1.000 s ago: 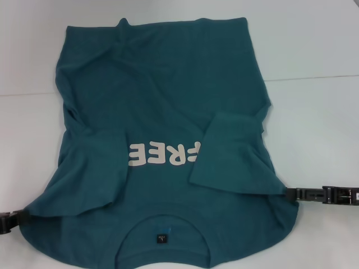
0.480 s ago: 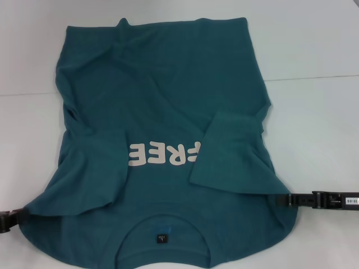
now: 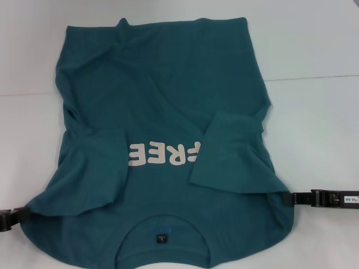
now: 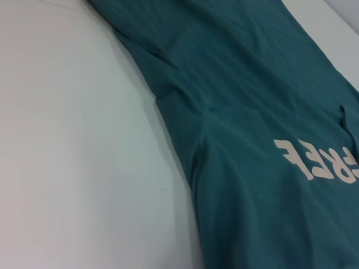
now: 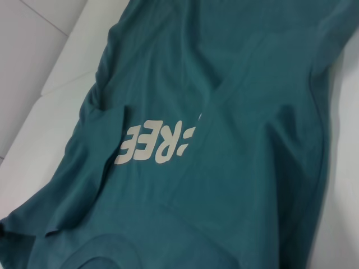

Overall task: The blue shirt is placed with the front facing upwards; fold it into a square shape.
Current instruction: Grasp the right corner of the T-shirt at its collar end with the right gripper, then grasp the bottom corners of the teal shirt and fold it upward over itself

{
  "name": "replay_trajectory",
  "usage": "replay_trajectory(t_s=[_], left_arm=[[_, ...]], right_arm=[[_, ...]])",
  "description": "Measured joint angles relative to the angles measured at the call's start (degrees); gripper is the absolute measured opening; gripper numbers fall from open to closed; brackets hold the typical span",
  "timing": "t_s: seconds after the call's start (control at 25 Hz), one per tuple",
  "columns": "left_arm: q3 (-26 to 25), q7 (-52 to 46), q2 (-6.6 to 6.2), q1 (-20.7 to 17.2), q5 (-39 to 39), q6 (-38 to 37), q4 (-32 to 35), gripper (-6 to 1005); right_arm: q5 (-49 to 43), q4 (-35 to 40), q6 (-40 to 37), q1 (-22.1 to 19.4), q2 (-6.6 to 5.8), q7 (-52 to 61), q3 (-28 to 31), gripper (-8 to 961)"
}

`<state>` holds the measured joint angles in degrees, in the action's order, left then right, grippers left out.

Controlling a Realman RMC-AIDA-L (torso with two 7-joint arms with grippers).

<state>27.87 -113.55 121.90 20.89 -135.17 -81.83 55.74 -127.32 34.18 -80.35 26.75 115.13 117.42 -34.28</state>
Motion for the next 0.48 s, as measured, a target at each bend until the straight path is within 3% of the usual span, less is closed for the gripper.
replay_trajectory(t_s=[0.16,0.4,0.48], left_arm=[[0.0,0.0,0.0,0.0,0.0,0.0,0.0,-1],[0.0,0.1,0.0,0.1,0.0,0.0,0.0,-2],[0.0,0.2,0.0,0.1,0.0,0.0,0.0,-2]], right_arm=[[-0.1,-0.2,1.4,0.0,0.0,0.4,-0.3,287],[-0.1,-0.3,1.9,0.0,0.07,0.5,-0.4,60],[-0.1,-0.3,1.9,-0.1,0.08,0.4,-0.3,36]])
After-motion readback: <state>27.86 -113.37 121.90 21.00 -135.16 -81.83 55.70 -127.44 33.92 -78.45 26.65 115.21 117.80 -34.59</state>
